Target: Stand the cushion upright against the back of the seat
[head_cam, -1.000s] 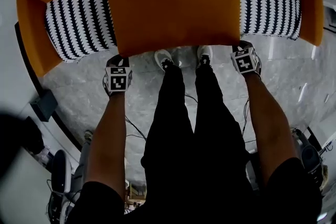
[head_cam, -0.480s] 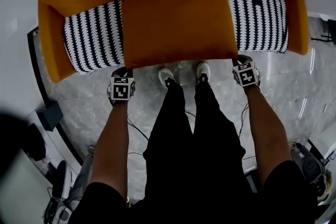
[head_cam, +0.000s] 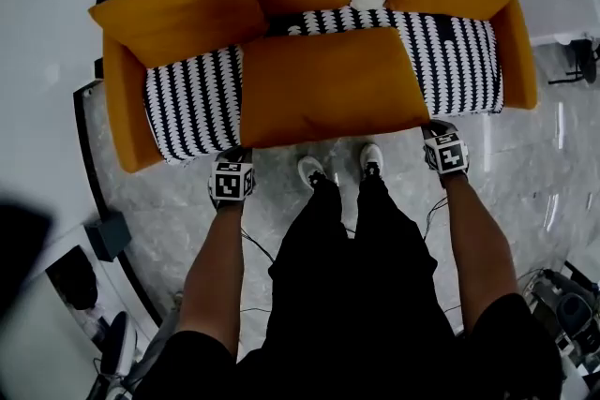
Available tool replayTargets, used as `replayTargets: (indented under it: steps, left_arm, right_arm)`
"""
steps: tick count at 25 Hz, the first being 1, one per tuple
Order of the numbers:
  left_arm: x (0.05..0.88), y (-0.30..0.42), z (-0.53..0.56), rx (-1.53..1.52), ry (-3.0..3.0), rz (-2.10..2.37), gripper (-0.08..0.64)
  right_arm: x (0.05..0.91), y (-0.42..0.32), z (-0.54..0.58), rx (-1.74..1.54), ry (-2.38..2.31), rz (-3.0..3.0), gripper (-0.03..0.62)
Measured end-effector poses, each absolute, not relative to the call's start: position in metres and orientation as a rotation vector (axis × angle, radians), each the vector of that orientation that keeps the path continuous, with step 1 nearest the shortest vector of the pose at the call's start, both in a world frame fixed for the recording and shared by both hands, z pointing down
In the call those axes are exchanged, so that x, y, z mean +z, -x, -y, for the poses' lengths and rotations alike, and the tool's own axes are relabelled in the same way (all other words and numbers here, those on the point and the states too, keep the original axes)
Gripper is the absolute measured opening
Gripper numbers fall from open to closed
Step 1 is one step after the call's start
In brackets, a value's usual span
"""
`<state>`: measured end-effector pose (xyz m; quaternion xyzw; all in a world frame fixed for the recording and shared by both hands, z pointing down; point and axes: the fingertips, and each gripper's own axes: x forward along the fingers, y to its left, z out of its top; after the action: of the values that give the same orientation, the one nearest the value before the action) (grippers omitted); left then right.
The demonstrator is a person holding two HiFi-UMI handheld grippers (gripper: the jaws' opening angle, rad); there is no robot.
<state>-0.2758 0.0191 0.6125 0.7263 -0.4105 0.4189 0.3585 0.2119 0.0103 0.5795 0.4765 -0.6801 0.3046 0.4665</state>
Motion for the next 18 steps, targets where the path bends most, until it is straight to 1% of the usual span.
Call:
replayTargets:
  steps: [9,14,18]
  left_arm:
    - [0.552,0.274,0.008,0.908,-1.909,1.142,0.034]
    - [0.521,0.276,0.027,0.735,-1.881,1.201,0.034]
    - [0.501,0.276,0.040,0.664,-1.886,1.229,0.034]
  right_arm:
    - [0.511,-0.213,0.010,0.793,-1.399,1.744,0.054]
    - [0.478,-0.208,0.026,0.828,-1.506,1.792,0.054]
    - [0.451,-0.205,0.043,0.824,-1.572,1.830,0.053]
